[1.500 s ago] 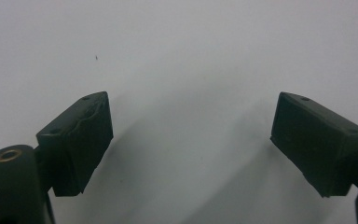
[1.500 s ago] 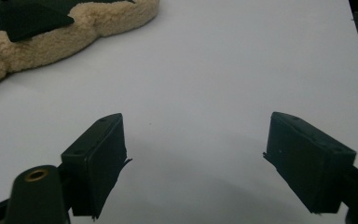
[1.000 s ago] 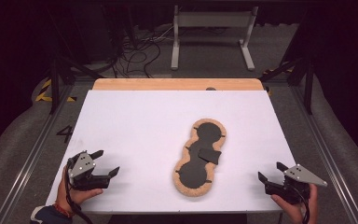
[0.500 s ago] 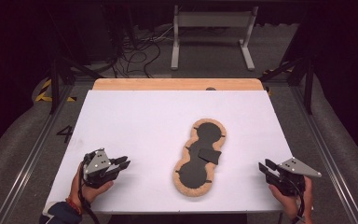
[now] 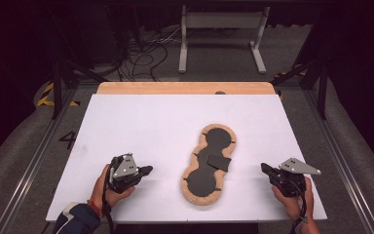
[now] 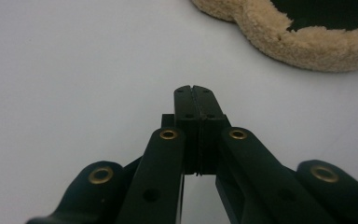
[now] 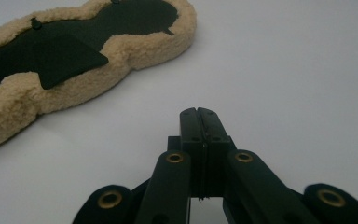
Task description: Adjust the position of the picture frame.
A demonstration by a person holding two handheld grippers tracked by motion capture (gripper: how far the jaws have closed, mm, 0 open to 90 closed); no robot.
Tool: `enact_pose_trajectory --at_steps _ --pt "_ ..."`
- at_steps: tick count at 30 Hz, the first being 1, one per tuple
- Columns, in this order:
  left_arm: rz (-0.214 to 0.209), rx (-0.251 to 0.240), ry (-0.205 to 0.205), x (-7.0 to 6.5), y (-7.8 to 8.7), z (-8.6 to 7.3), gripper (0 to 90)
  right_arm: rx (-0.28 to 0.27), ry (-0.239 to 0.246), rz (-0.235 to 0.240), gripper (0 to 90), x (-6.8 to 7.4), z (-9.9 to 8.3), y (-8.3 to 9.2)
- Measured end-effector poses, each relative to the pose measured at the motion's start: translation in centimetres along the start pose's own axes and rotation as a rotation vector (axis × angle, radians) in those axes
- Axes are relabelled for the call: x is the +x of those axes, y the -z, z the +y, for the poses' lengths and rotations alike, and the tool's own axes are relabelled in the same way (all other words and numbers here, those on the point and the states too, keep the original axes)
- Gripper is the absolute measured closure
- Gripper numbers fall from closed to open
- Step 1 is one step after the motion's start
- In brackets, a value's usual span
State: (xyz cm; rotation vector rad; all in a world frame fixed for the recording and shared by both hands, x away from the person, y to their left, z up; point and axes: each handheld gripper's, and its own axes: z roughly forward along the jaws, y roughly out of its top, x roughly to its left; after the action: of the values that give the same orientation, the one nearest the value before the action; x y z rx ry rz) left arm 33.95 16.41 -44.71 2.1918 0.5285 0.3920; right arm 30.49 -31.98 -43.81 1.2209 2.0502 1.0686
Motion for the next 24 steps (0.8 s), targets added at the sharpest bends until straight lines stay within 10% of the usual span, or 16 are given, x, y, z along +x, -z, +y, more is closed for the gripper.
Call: enact_pose_trajectory --at_steps 24 --pt "-0.06 0.02 -0.026 -1.3 -1.6 0.8 89.9 0.129 0.163 0.229 90.0 7.6 1.0 -4.4"
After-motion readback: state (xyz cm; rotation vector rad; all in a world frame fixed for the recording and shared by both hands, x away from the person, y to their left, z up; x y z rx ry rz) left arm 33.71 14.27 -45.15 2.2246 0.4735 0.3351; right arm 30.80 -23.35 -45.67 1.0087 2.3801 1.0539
